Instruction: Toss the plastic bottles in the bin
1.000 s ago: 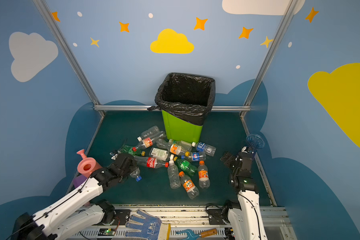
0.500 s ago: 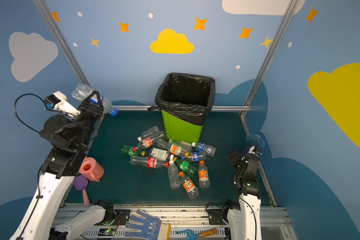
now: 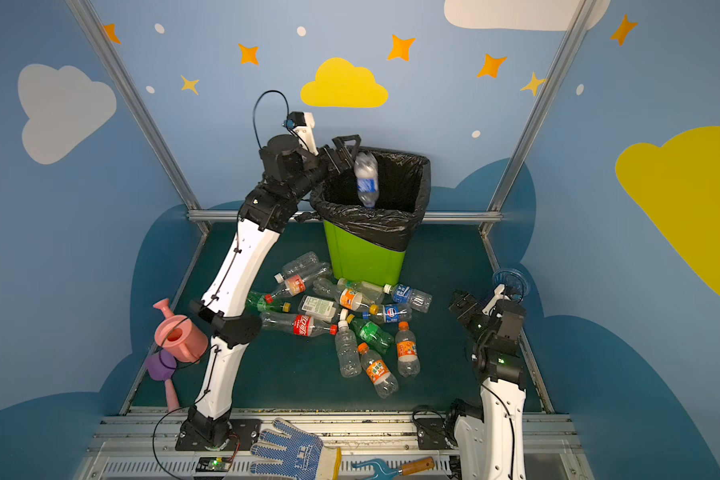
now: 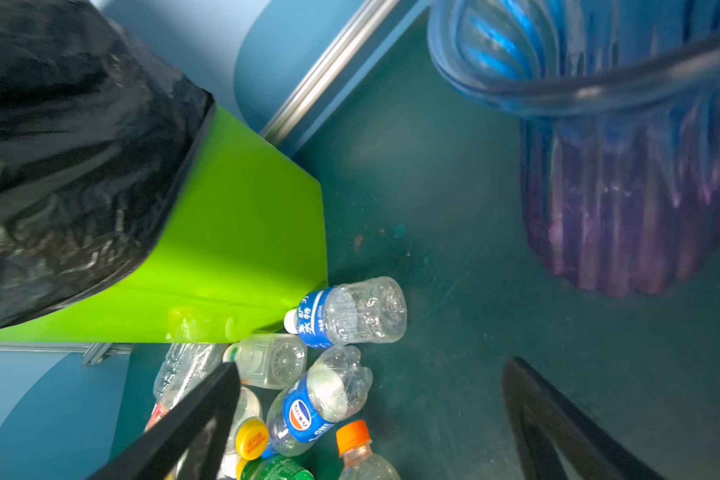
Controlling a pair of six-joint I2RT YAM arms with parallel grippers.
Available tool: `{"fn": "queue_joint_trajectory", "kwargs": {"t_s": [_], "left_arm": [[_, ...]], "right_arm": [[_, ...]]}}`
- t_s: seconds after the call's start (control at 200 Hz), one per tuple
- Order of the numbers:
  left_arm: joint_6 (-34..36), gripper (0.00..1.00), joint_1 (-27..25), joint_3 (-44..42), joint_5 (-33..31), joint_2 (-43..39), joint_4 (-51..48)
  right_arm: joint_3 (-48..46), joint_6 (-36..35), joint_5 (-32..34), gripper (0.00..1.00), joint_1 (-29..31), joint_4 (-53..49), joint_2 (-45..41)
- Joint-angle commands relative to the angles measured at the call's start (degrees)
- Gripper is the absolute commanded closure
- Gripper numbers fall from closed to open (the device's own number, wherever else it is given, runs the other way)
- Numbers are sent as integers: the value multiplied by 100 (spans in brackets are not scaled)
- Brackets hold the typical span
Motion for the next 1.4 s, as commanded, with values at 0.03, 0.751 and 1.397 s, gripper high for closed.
{"fn": "queue_joint_trajectory", "kwargs": {"t_s": [0.03, 0.751, 1.397], "left_arm": [[893, 0, -233, -26, -161, -1156, -619], [-25, 0, -38, -11443, -1817, -6846, 2802], [-746, 0, 576, -12788, -1667, -7511, 2233]], "right_arm": [[-6, -86, -127, 3, -18, -183, -286], [-1513, 844, -196, 11, 1908, -951, -913], [-1051, 722, 1000, 13, 3627, -444, 1372]]}}
